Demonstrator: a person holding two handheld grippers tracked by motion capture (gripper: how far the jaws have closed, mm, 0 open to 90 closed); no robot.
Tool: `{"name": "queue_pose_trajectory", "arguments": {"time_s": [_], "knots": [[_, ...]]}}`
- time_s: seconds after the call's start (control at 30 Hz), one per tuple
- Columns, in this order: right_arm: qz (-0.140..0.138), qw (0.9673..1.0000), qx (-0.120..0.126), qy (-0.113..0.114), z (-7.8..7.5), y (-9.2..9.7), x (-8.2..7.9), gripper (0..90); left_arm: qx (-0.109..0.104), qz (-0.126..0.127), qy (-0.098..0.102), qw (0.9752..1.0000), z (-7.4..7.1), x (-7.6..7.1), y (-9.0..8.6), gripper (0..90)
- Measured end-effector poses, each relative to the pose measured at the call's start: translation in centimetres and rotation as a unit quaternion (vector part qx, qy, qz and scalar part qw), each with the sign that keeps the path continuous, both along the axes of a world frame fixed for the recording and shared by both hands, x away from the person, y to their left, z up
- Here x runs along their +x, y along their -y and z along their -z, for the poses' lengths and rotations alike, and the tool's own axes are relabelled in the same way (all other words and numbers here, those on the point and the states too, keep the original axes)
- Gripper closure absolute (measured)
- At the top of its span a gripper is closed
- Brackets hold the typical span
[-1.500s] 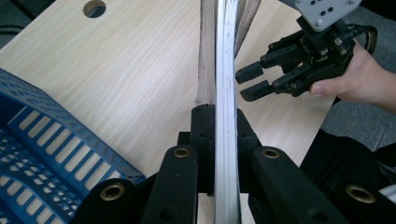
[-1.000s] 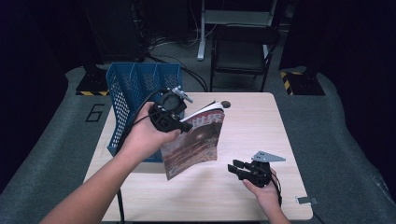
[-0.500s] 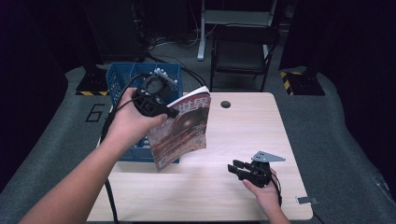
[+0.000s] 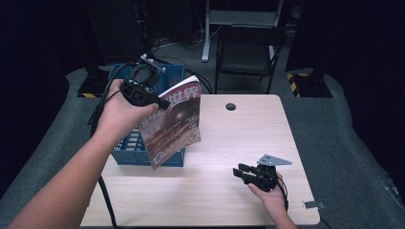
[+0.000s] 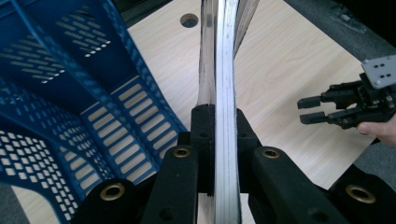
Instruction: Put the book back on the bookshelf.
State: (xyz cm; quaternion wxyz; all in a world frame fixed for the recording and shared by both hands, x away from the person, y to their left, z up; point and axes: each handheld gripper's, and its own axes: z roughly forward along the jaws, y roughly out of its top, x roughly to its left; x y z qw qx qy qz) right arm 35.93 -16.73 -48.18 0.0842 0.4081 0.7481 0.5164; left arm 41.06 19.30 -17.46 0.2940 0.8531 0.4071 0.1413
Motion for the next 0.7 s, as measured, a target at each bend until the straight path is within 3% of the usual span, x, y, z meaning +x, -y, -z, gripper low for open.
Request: {"name": "queue_pose_trajectory", "arguments": {"time_s": [0.33, 0.7], "knots": [[0.005, 1.0, 0.002, -0.003, 0.0, 0.0, 0.0, 61.5, -0.001, -0.038, -0.01, 0.9992, -0.3, 1.4, -2.0, 83.8], [0.003, 1.0, 0.002, -0.003, 0.0, 0.0, 0.0, 61.6, -0.004, -0.086, -0.012, 0.9962, -0.3, 2.0, -4.9, 83.9]]}}
